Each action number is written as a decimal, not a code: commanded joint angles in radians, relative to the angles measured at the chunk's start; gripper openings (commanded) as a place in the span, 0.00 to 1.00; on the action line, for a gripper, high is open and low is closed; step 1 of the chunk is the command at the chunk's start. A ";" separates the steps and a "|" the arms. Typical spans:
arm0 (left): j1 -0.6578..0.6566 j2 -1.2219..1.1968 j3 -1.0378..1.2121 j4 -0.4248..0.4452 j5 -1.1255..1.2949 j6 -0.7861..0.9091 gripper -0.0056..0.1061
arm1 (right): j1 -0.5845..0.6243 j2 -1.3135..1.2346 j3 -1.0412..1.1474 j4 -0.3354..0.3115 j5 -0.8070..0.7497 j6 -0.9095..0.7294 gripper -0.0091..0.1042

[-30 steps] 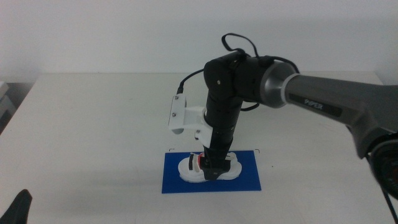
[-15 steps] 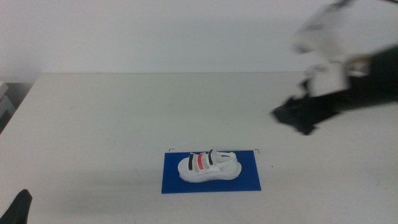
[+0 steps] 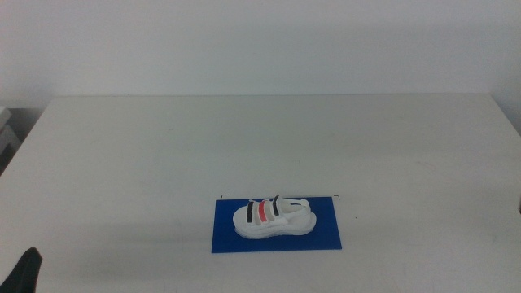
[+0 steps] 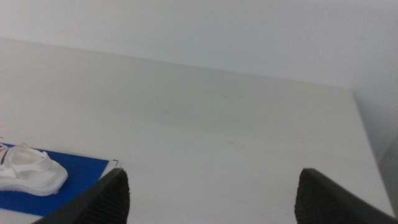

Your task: Use one arm to grab the shoe from the table and place it on the mat.

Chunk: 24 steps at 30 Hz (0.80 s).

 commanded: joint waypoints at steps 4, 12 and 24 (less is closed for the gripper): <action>-0.004 -0.014 0.007 -0.010 -0.082 -0.005 0.89 | -0.012 -0.218 0.105 -0.055 -0.083 -0.005 0.89; -0.004 -0.014 0.007 -0.010 -0.082 -0.005 0.89 | -0.011 -0.358 0.258 -0.026 -0.080 -0.005 0.89; -0.004 -0.010 0.007 -0.010 -0.082 -0.005 0.89 | -0.010 -0.477 0.409 -0.055 -0.129 -0.005 0.89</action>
